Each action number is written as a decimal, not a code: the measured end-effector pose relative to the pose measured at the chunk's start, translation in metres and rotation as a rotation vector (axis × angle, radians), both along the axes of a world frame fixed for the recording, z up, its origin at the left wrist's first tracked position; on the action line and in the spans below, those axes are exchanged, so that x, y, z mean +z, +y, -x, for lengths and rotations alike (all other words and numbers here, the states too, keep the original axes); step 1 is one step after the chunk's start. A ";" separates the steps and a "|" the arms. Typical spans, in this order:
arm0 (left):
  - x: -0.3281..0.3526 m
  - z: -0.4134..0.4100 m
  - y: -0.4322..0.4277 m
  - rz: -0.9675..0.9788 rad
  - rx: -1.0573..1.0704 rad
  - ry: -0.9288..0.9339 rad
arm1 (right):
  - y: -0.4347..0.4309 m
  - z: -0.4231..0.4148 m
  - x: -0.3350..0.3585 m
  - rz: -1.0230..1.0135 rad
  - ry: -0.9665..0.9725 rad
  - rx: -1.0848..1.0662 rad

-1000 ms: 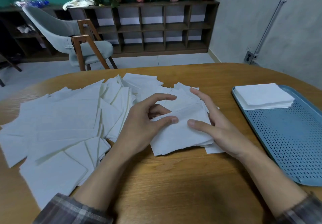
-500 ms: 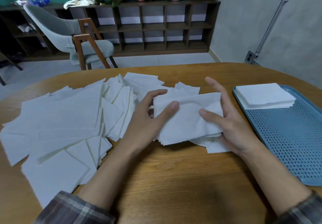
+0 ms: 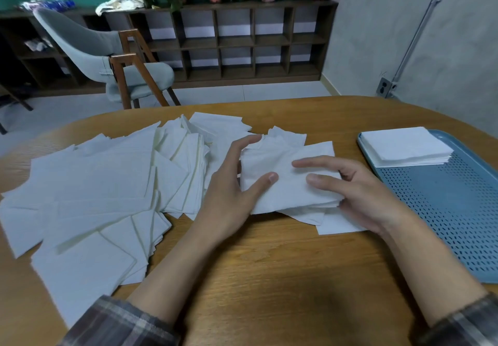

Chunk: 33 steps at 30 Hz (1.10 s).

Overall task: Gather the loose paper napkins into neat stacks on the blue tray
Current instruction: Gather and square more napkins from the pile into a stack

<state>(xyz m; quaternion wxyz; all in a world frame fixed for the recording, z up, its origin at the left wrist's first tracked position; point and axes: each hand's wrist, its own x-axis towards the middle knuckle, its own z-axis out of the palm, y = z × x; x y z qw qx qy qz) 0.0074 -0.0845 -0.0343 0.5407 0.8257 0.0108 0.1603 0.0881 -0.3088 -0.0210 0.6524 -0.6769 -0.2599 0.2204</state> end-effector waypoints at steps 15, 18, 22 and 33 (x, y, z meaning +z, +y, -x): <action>-0.037 -0.007 -0.032 -0.608 -0.240 -0.134 | 0.002 -0.011 -0.012 0.125 -0.311 -0.422; -0.037 -0.007 -0.031 -0.680 -0.247 -0.184 | 0.005 -0.010 -0.015 0.106 -0.252 -0.376; -0.029 -0.005 -0.030 -0.708 -0.205 -0.267 | 0.009 -0.010 -0.022 0.104 -0.218 -0.334; -0.016 -0.002 -0.016 -0.631 -0.094 -0.433 | 0.013 -0.009 -0.025 0.059 -0.202 -0.394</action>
